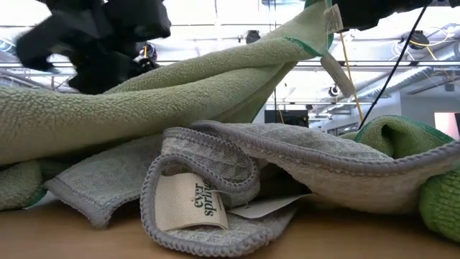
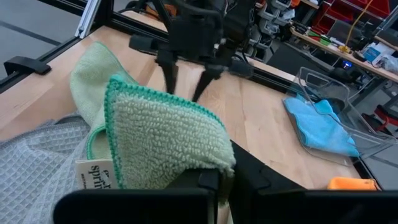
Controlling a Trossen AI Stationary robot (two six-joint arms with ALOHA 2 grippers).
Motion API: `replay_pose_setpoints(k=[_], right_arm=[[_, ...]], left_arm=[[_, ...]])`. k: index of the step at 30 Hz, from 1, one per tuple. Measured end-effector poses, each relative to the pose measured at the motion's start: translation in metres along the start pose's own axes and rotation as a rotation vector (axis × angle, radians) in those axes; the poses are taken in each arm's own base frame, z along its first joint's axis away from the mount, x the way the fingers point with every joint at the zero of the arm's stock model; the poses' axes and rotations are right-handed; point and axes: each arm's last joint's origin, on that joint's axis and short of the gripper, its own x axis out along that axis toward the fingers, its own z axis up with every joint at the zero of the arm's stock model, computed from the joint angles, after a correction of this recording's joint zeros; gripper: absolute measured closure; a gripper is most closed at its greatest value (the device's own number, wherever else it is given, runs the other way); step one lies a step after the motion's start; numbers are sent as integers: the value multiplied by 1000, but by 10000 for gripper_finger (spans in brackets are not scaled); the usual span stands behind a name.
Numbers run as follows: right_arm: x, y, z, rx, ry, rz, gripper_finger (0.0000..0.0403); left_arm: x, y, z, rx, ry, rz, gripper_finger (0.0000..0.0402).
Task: Fold microfiber towels
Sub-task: Fold the left light green microfiber cloth
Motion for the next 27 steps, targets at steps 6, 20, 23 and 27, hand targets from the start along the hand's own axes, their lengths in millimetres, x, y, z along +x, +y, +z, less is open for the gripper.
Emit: replay_pose_setpoints(k=[6, 20, 23, 27], right_arm=[[0, 0, 1, -3, -7, -1, 394], [1, -5, 2, 42, -10, -83, 394], [1, -9, 5, 60, -33, -153, 394], [1, -13, 7, 83, -47, -222, 394]], left_arm=[[14, 7, -15, 14, 39, -41, 257], [-39, -8, -13, 29, -13, 119, 390], [-64, -12, -13, 14, -76, 171, 395], [-86, -14, -15, -27, -166, 205, 382]])
